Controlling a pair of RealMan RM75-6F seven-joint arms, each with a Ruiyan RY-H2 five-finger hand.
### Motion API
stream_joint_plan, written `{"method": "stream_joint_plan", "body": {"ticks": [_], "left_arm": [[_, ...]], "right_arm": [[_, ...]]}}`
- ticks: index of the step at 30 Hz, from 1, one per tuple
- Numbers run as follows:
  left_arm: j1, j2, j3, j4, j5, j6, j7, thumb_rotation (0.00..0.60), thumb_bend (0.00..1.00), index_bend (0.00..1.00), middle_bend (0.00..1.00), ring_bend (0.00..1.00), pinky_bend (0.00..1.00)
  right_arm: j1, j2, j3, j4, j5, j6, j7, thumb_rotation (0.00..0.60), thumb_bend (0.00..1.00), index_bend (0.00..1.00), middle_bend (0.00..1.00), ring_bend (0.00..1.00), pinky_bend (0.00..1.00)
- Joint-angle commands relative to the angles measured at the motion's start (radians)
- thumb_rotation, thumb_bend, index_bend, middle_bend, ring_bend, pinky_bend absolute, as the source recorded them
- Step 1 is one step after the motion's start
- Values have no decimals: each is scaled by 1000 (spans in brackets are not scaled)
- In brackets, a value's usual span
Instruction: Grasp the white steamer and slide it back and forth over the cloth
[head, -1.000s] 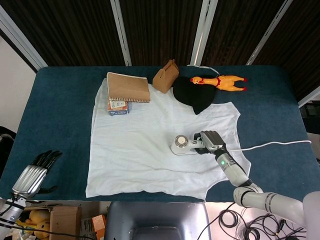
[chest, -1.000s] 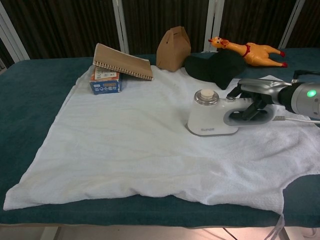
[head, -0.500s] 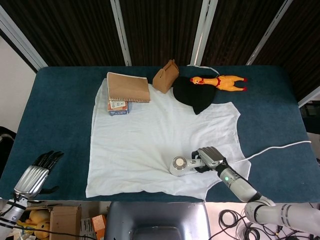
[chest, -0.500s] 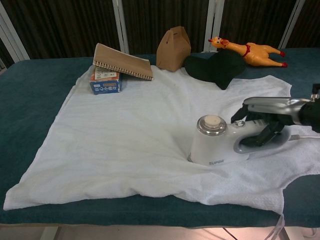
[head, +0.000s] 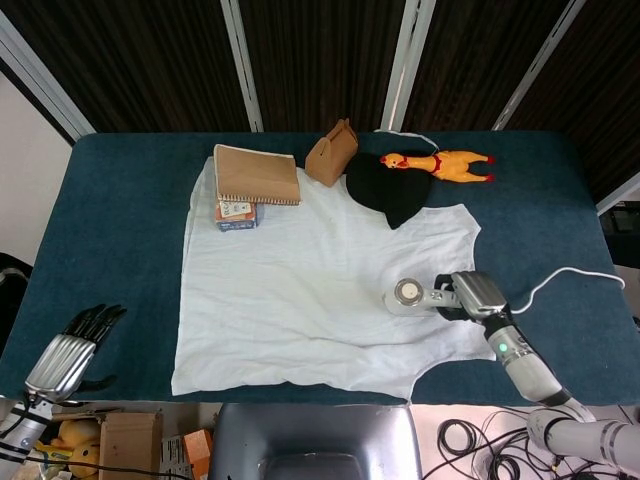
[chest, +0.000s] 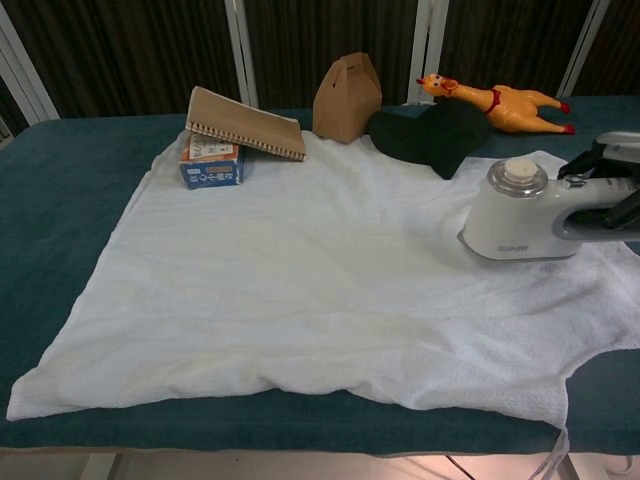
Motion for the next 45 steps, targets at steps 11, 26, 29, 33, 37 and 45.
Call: {"method": "stream_joint_plan", "body": {"ticks": [11, 26, 29, 33, 37, 45], "left_arm": [[-4, -15, -4, -1, 10, 8, 13, 600, 22, 54, 77, 17, 109], [5, -34, -12, 23, 28, 61, -11, 600, 6, 54, 72, 12, 109], [4, -34, -11, 21, 29, 60, -8, 600, 6, 54, 72, 12, 110], [5, -30, -7, 11, 33, 59, -2, 600, 5, 54, 72, 11, 109], [8, -25, -5, 2, 38, 68, 2, 600, 3, 54, 72, 11, 110], [11, -17, -4, -7, 37, 72, -2, 600, 0, 54, 72, 11, 109]], "right_arm": [[-50, -8, -40, 213, -84, -92, 202, 600, 759, 684, 762, 667, 763], [-77, 107, -64, 115, -165, -96, 282, 600, 258, 0, 34, 41, 218], [-83, 133, -74, 90, -182, -93, 277, 600, 236, 0, 2, 0, 255], [-89, 152, -80, 71, -188, -87, 254, 600, 218, 0, 0, 0, 234], [-96, 171, -81, 52, -180, -76, 213, 600, 183, 0, 0, 0, 159], [-110, 203, -83, 9, -150, -57, 115, 600, 126, 0, 0, 0, 76]]}}
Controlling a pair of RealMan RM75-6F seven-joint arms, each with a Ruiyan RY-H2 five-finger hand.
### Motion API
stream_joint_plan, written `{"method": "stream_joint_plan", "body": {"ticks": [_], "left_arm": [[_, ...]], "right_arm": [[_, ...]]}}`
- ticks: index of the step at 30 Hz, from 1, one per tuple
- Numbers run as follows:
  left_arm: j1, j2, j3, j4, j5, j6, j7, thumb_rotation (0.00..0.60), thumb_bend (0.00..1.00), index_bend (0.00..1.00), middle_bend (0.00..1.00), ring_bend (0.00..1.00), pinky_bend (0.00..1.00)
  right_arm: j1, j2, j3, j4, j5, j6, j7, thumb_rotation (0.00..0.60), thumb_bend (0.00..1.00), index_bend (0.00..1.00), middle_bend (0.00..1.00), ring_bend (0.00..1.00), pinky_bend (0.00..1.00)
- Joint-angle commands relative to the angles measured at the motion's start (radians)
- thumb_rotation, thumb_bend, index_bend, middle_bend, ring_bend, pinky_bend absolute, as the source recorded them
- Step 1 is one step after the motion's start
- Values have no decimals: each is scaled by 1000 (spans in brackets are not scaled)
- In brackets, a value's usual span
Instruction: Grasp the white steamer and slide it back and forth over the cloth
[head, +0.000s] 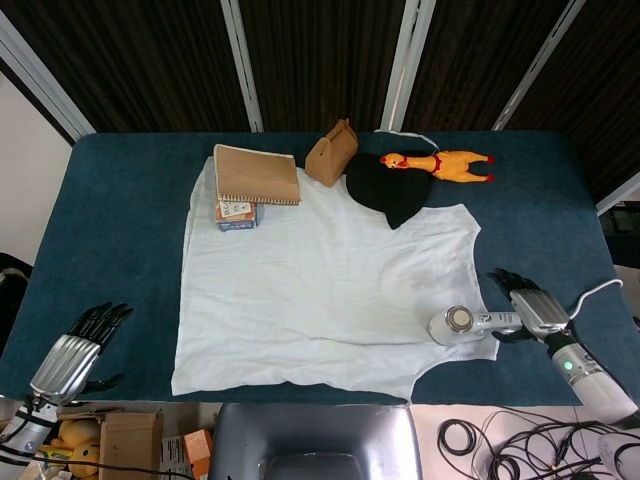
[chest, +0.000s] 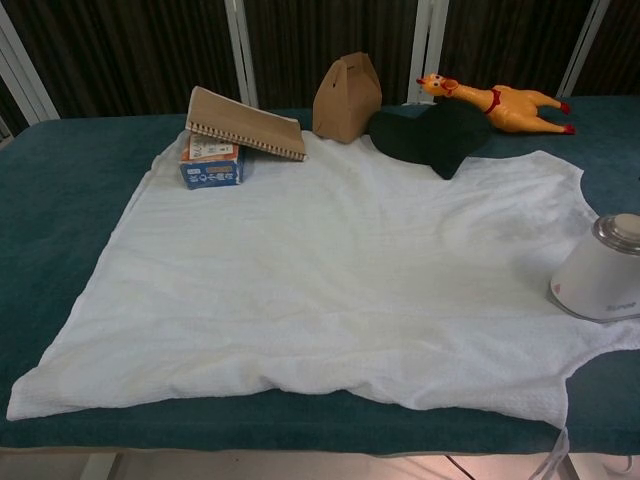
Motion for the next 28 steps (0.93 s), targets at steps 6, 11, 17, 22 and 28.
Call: {"method": "stream_joint_plan", "body": {"ticks": [6, 11, 17, 22, 28], "left_arm": [[15, 16, -1, -21, 2, 30, 8, 600, 0, 54, 72, 11, 110], [81, 28, -18, -76, -18, 136, 94, 600, 0, 37, 72, 3, 109], [151, -23, -25, -91, -71, 184, 173, 600, 0, 37, 72, 0, 109], [158, -23, -16, -91, -70, 165, 183, 600, 0, 37, 71, 0, 110], [156, -10, -25, -96, -62, 165, 167, 600, 0, 37, 71, 0, 109]], "right_arm": [[-44, 49, -9, -69, -48, 98, -26, 600, 112, 0, 0, 0, 18], [-230, 46, -20, -115, -164, 507, -178, 600, 111, 0, 0, 0, 0], [-379, -23, -28, -129, -156, 727, -321, 600, 110, 0, 0, 0, 0], [-393, -38, -35, -111, -188, 738, -351, 600, 110, 0, 0, 0, 0], [-386, -38, -26, -103, -175, 693, -372, 600, 110, 0, 0, 0, 0]]}}
